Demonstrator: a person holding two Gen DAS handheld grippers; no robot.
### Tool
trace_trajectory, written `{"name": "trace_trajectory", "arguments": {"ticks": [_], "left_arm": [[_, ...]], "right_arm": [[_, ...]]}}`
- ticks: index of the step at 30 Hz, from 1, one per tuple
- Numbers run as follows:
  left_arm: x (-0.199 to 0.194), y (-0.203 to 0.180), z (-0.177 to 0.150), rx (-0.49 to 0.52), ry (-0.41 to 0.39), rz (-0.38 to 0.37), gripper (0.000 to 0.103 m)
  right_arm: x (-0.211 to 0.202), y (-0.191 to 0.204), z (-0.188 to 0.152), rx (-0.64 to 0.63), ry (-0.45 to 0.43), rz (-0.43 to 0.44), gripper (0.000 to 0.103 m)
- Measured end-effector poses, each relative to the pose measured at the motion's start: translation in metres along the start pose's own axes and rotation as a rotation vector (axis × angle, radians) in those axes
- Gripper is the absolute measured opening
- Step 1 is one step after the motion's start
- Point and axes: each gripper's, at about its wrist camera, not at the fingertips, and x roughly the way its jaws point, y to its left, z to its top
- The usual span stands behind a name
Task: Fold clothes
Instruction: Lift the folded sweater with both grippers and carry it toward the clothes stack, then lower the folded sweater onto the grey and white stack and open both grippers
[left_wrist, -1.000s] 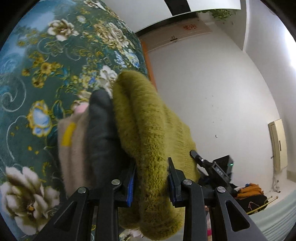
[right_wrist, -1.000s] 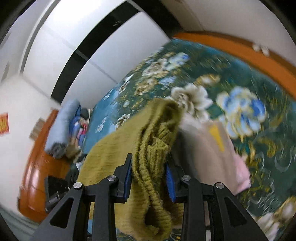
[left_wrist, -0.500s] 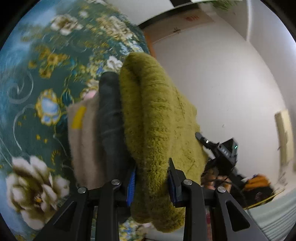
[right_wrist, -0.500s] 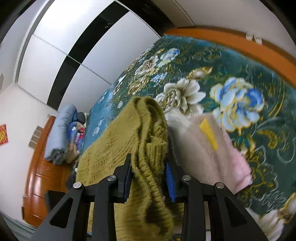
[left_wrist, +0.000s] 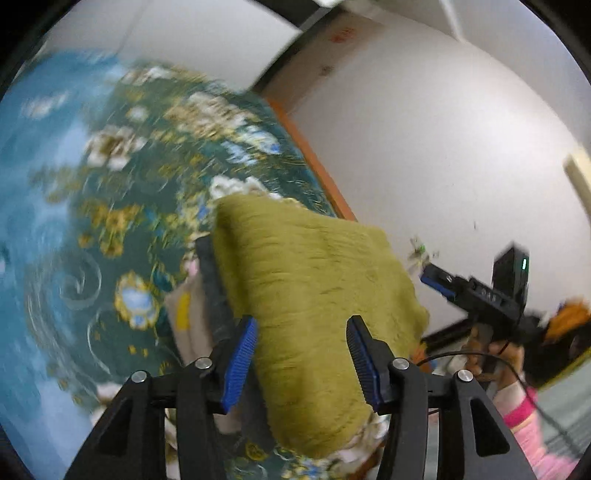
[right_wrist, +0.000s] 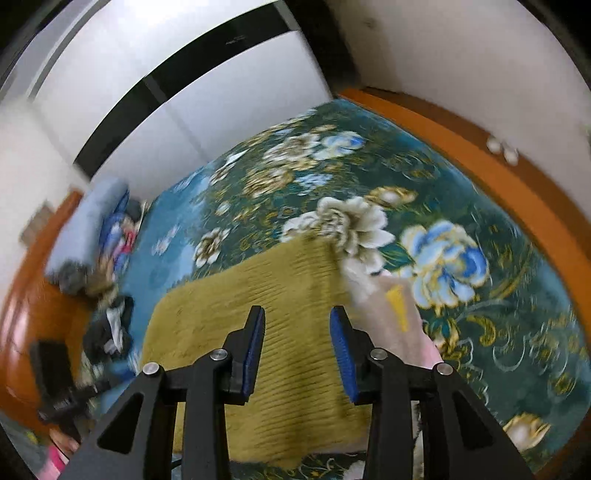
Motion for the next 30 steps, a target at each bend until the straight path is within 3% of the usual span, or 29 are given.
{"name": "trace_trajectory", "arguments": {"ticks": [5, 12, 16, 23, 30], "left_arm": [[0.022, -0.021, -0.013, 0.148, 0.051, 0.041, 0.055], [0.056, -0.015, -0.021, 0.167, 0.106, 0.075, 0.055], [0.072, -0.012, -0.021, 0.19, 0.137, 0.131, 0.054], [0.044, -0.006, -0.018, 0.125, 0.087, 0.074, 0.055], [0.009, 0.0, -0.027, 0.136, 0.019, 0.143, 0.055]], "right_arm": [[0.025, 0.018, -0.021, -0.143, 0.079, -0.068, 0.039], [0.057, -0.017, -0.035, -0.089, 0.108, -0.098, 0.039], [0.064, -0.028, -0.035, -0.029, 0.089, -0.056, 0.039], [0.066, -0.021, -0.031, -0.021, 0.09, -0.073, 0.039], [0.04, -0.007, -0.03, -0.007, 0.027, -0.085, 0.039]]}}
